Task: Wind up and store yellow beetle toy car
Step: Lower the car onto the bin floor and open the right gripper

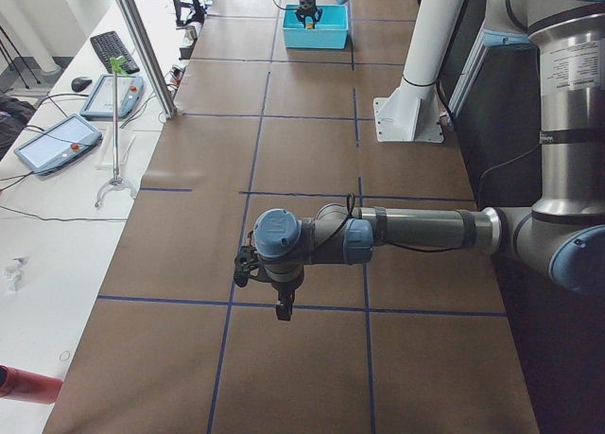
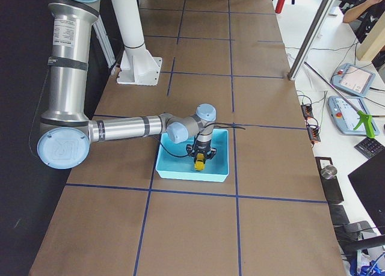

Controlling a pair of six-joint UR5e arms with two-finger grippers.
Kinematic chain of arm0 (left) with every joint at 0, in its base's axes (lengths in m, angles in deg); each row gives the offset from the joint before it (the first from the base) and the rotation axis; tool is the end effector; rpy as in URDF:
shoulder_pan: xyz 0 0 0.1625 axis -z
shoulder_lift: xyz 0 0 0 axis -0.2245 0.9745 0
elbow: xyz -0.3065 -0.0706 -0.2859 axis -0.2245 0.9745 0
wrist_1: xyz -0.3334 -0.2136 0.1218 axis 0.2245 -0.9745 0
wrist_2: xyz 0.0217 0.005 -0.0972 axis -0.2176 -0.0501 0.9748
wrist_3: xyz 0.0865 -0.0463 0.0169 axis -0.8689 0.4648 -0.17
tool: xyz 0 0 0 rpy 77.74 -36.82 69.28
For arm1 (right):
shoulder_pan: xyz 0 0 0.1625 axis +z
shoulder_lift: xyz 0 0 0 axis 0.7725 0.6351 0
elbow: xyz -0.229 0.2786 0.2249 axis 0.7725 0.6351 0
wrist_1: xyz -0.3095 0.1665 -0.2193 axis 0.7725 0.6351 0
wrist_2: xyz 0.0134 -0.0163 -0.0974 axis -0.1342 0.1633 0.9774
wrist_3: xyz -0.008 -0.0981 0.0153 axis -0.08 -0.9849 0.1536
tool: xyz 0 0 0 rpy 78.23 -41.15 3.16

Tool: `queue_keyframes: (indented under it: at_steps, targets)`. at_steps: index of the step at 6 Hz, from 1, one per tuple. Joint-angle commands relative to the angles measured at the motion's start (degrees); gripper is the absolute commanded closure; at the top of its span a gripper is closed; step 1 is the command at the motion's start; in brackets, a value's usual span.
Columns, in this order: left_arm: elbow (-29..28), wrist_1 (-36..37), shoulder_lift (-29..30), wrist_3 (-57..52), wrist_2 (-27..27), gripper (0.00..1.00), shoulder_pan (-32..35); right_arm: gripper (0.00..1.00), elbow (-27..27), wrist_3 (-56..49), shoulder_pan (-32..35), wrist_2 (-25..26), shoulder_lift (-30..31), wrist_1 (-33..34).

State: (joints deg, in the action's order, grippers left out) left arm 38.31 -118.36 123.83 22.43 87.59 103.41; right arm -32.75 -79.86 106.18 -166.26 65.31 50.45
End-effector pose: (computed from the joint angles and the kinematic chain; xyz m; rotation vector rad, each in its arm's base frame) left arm -0.0635 -0.4262 0.6532 0.0111 0.8248 0.0838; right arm -0.1911 -0.4278 0.6232 0.4169 -0.5218 -1.4521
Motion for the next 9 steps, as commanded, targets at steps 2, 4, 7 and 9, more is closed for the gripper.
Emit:
queue_keyframes:
  at_steps: [2, 4, 7, 9]
  targets:
    - [-0.06, 0.00, 0.00, 0.00, 0.00, 0.00, 0.00, 0.81, 0.26, 0.42, -1.46, -0.21, 0.04, -0.26]
    - [-0.06, 0.00, -0.09, 0.00, 0.00, 0.00, 0.00, 0.70, 0.26, 0.60, -1.72, -0.21, 0.04, -0.26]
    - [-0.06, 0.00, -0.18, 0.00, 0.00, 0.00, 0.09, 0.00, 0.17, 1.04, -1.99, -0.21, 0.04, -1.05]
    - [0.02, 0.00, -0.18, 0.00, 0.00, 0.00, 0.09, 0.00, -0.18, 0.95, -1.90, -0.38, 0.04, -1.76]
